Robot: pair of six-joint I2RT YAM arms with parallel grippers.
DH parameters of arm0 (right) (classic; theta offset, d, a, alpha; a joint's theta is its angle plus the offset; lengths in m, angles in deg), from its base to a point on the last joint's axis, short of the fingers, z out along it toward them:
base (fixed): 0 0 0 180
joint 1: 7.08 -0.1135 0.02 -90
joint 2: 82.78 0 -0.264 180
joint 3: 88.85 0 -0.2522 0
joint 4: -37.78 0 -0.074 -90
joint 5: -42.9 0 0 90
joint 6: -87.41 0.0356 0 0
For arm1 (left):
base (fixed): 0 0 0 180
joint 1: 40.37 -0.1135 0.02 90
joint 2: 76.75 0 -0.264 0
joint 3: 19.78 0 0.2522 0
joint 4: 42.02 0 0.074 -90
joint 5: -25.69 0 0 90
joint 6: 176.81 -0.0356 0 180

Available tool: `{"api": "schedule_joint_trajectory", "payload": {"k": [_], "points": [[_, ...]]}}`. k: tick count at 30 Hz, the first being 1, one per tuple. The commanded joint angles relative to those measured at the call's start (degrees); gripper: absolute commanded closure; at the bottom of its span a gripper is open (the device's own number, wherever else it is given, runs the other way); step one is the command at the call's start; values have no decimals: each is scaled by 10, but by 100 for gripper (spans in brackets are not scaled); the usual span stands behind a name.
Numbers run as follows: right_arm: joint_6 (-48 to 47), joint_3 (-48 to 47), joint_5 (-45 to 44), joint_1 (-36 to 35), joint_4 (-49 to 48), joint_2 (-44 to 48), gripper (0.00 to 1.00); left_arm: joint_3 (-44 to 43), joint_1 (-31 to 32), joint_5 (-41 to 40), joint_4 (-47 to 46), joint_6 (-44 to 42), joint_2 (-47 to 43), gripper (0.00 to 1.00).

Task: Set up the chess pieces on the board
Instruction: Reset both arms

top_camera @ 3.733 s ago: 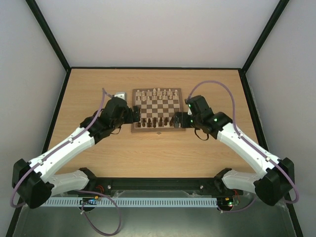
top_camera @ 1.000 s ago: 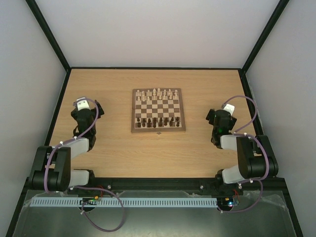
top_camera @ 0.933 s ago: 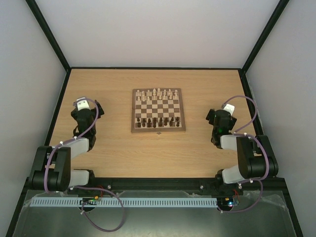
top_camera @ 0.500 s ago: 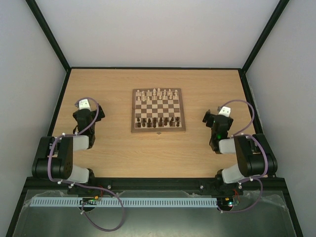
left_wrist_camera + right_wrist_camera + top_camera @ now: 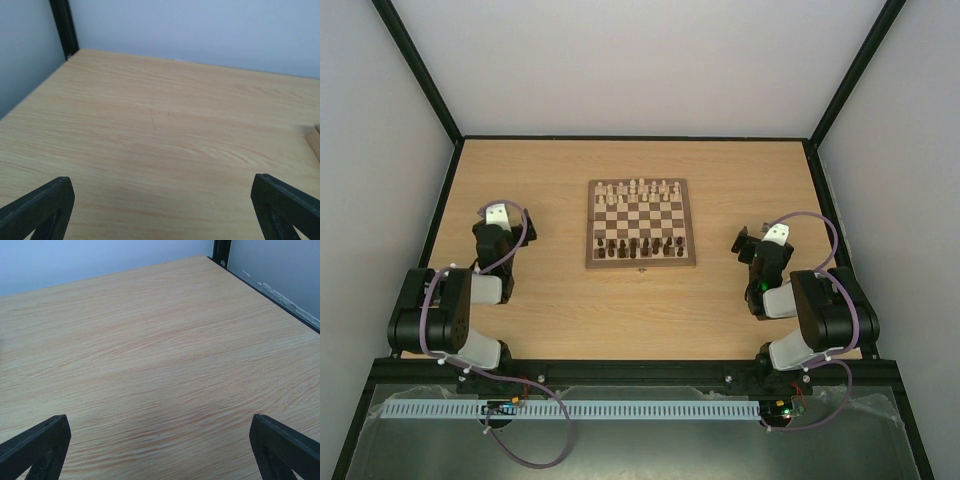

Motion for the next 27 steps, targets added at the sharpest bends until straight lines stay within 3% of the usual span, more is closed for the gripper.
{"api": "schedule_joint_trajectory", "payload": {"k": [1,10,12,27], "points": [[2,-7,-8,3,-37,0,1,31,4,55,-93,-35,11,1],[1,-9,-8,3,-34,1,1,29,5,52,-91,-36,13,1],[2,-8,-8,3,-34,0,1,50,5,52,-140,-36,22,1],[1,-8,-8,4,-35,1,1,51,7,50,-132,-37,17,0]]}}
